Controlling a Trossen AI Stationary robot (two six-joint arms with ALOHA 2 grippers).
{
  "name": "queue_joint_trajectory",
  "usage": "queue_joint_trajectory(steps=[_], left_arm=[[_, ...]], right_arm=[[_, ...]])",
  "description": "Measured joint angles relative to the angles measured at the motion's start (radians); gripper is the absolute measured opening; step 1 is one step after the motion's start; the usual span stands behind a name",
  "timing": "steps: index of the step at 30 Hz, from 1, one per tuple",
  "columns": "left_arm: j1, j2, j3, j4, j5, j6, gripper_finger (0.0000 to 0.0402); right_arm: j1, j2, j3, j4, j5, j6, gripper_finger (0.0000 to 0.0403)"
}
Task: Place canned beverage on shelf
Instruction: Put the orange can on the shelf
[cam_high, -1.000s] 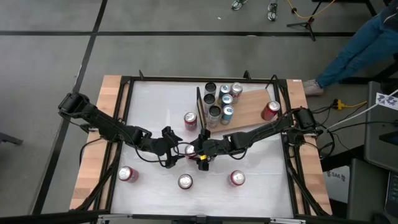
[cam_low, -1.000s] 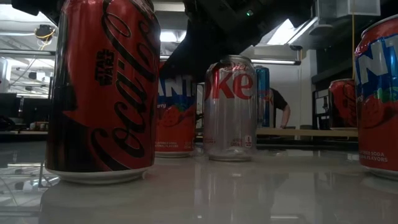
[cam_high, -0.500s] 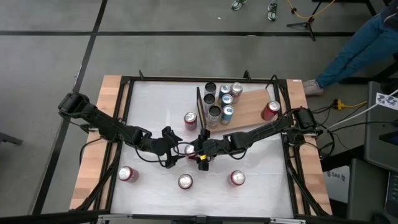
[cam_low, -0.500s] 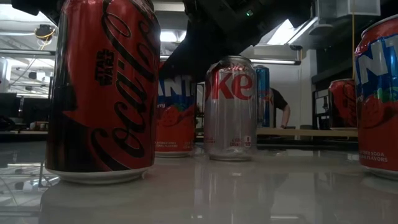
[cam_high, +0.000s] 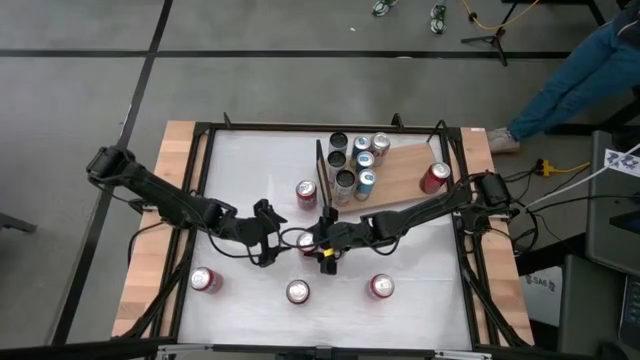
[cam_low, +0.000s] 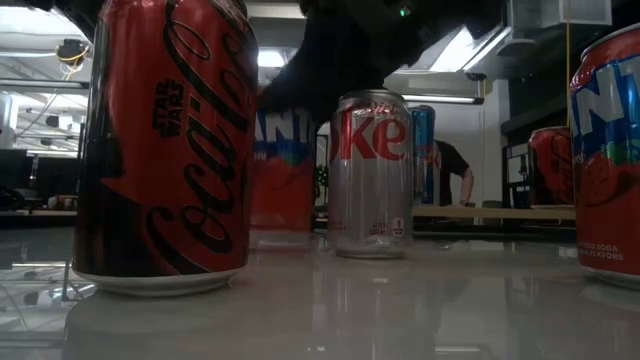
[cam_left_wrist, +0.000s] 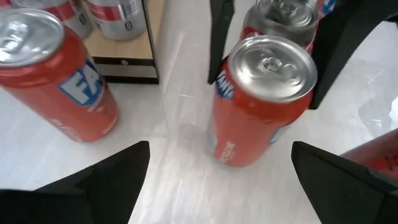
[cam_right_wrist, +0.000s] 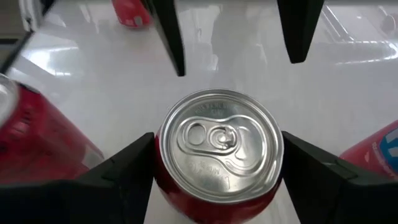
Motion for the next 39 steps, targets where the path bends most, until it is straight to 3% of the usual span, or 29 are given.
queue_joint_trajectory(steps=[17, 32, 39], left_arm=[[-0.002, -0.057, 0.0, -0.015, -0.002, 0.0, 0.0386], [-0.002, -0.057, 0.0, -0.012, -0.002, 0.0, 0.0386], [-0.002, -0.057, 0.0, -0.012, -0.004, 0.0, 0.0386]], right_arm=[[0.0, -0.214, 0.002, -0.047, -0.036, -0.027, 0.0282], [0.0, -0.544, 0.003, -0.418, -0.03, -0.027, 0.0285], [0.0, -0.69, 0.004, -0.593, 0.047, -0.026, 0.0286]])
